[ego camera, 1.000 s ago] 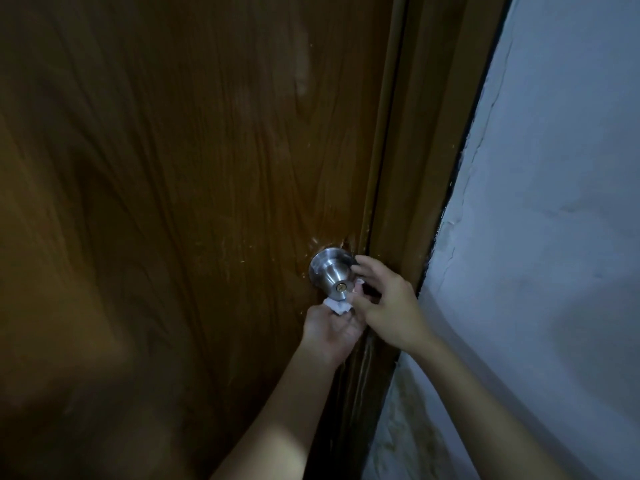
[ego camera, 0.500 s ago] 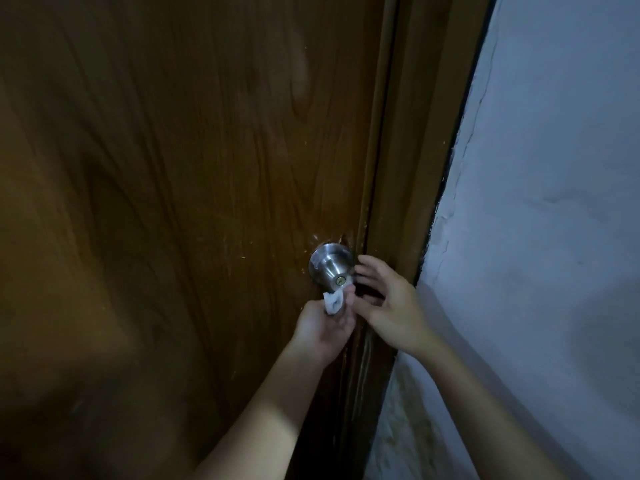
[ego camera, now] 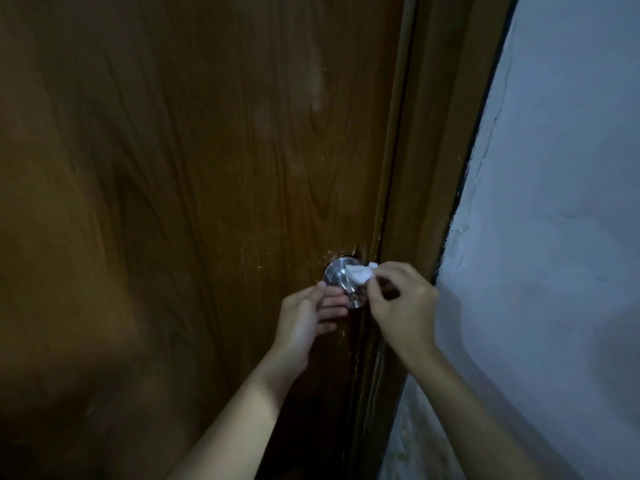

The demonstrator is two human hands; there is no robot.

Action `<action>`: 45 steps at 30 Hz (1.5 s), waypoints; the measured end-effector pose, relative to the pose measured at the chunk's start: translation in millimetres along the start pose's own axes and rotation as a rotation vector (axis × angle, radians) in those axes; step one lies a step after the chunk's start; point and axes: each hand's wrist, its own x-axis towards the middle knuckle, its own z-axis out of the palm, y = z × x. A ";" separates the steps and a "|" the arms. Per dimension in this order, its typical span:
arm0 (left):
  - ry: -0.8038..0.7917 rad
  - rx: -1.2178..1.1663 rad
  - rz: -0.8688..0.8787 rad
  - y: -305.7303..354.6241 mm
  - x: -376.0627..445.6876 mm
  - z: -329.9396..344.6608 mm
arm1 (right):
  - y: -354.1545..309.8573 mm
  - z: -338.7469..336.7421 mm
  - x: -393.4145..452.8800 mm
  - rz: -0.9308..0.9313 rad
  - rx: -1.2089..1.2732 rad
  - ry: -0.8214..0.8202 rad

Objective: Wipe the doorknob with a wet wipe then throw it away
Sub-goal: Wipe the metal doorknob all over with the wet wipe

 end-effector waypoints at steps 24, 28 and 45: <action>0.179 0.792 0.587 -5.8 37.2 6.7 | -4.8 34.4 16.8 0.264 -0.062 -0.409; 0.159 0.818 0.584 -3.0 36.3 5.5 | -6.3 29.5 10.0 0.255 0.039 -0.432; 0.051 1.262 0.686 2.5 38.4 -5.9 | -4.8 28.0 1.2 0.392 0.254 -0.417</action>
